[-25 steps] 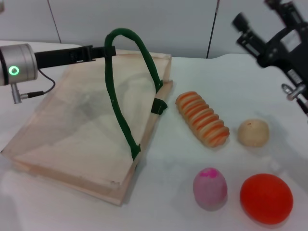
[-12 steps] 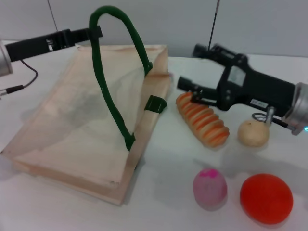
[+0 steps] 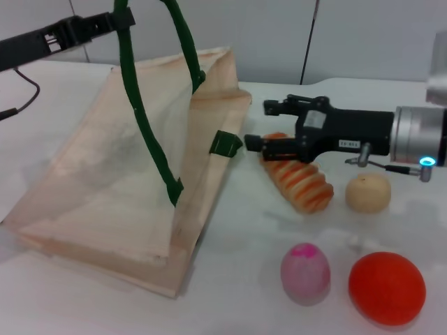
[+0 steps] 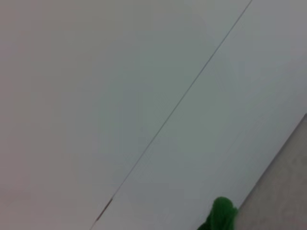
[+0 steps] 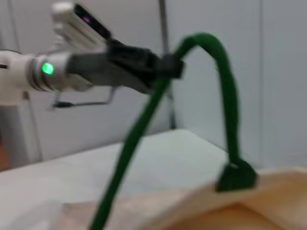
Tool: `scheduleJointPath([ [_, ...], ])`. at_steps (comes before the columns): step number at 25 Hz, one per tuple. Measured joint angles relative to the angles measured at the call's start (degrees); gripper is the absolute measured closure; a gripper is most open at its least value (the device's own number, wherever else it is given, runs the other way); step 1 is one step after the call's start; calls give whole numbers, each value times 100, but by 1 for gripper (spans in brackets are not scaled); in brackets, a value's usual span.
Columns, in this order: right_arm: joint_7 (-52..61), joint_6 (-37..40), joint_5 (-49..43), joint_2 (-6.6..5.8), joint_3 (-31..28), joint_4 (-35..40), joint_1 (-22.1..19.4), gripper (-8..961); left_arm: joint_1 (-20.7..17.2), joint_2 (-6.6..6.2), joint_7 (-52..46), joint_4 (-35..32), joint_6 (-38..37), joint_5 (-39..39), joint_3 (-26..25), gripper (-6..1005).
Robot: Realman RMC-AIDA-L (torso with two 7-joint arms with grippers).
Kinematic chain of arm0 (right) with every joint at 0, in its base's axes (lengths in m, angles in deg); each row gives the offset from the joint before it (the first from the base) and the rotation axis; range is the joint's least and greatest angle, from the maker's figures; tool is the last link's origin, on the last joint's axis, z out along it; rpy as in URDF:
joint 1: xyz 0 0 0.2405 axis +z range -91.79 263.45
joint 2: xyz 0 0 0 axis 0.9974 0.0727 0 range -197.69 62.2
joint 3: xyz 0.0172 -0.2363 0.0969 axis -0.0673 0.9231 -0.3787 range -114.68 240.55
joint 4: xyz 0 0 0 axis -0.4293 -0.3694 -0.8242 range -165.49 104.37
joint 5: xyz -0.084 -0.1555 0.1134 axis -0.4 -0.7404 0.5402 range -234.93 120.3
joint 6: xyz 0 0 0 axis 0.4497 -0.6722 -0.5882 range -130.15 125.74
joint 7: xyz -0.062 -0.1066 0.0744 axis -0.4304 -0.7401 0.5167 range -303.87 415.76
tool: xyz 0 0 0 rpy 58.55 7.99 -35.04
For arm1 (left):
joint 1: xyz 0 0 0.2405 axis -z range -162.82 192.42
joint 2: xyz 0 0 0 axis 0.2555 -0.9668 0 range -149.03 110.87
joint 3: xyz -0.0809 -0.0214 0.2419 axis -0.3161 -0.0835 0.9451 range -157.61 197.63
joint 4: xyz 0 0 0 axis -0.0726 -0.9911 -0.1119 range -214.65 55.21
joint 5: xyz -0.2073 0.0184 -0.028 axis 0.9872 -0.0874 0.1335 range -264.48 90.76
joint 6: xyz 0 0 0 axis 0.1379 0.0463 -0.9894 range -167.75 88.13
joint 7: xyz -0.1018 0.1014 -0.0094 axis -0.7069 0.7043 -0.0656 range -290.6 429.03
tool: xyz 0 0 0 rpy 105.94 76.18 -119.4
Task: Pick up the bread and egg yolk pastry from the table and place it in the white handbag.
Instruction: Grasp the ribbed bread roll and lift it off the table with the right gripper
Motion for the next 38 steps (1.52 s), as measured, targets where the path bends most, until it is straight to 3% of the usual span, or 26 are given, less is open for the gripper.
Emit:
scheduleJointPath([
  [6, 413, -100, -48, 13, 15, -300, 154, 69, -40, -63, -9, 7, 471, 374, 0, 870],
  [12, 732, -921, -428, 31, 7, -259, 420, 69, -159, -99, -53, 7, 649, 767, 0, 871],
  [29, 2784, -2932, -2414, 48, 80, 828, 749, 68, -219, -101, -54, 7, 496, 778, 0, 870],
  [38, 3097, -3031, -2544, 5, 85, 873, 732, 68, -289, -101, -54, 6, 291, 767, 1, 871],
])
